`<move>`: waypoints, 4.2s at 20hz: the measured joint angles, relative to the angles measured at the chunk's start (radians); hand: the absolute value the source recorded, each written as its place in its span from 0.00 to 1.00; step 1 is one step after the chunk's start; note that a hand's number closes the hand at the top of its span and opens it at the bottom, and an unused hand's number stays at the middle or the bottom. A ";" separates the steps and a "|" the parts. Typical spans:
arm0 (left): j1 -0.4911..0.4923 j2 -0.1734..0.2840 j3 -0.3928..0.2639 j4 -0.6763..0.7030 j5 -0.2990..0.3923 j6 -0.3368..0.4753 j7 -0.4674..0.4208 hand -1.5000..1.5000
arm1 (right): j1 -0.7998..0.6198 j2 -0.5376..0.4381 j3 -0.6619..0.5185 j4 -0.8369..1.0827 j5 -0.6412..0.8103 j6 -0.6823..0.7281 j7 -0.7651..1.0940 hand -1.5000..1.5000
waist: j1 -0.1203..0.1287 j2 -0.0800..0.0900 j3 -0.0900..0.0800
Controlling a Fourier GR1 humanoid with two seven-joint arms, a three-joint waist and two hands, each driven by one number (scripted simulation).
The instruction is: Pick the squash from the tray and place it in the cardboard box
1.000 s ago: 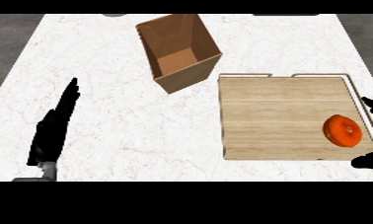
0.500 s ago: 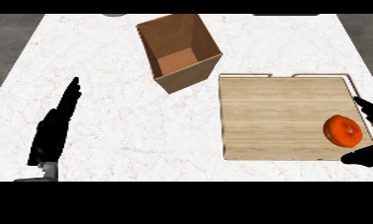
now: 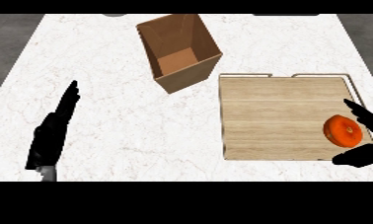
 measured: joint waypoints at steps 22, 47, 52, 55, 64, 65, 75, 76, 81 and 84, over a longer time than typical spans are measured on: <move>-0.055 -0.024 0.021 0.010 -0.036 -0.023 0.042 0.50 | -0.062 0.145 0.306 -0.126 0.574 -0.336 0.130 1.00 | 0.007 -0.004 -0.009; -0.027 -0.029 0.053 0.004 -0.032 -0.049 0.016 0.50 | -0.320 0.417 0.464 -0.567 0.643 -0.359 0.248 1.00 | 0.004 -0.001 0.000; -0.055 -0.041 0.055 0.029 -0.041 -0.043 0.016 0.50 | -0.509 0.470 0.457 -0.450 0.636 -0.353 0.306 1.00 | 0.007 0.000 0.000; -0.048 -0.048 0.047 0.018 -0.051 -0.040 0.011 0.50 | -0.628 0.485 0.428 -0.314 0.623 -0.377 0.320 1.00 | 0.012 0.001 0.000; -0.067 -0.049 0.048 0.039 -0.056 -0.049 0.005 0.50 | -0.925 0.497 0.376 0.160 0.533 -0.500 0.303 1.00 | 0.025 0.006 -0.001; -0.072 -0.055 0.042 0.046 -0.065 -0.043 0.001 0.50 | -0.944 0.497 0.386 0.215 0.519 -0.527 0.295 1.00 | 0.028 0.007 -0.001; -0.091 -0.056 0.033 0.044 -0.063 -0.064 0.009 0.50 | -1.107 0.498 0.397 0.688 0.367 -0.716 0.219 0.00 | 0.059 0.016 -0.001; -0.093 -0.058 0.030 0.048 -0.066 -0.064 0.001 0.50 | -1.118 0.498 0.395 0.725 0.349 -0.736 0.210 0.00 | 0.064 0.018 -0.001; -0.119 -0.065 0.021 0.044 -0.074 -0.061 0.022 0.50 | -1.144 0.498 0.378 0.864 0.276 -0.829 0.112 0.00 | 0.074 0.023 0.000; -0.123 -0.070 0.016 0.051 -0.084 -0.055 0.024 0.50 | -1.152 0.498 0.350 0.887 0.224 -0.900 0.052 0.00 | 0.077 0.024 0.000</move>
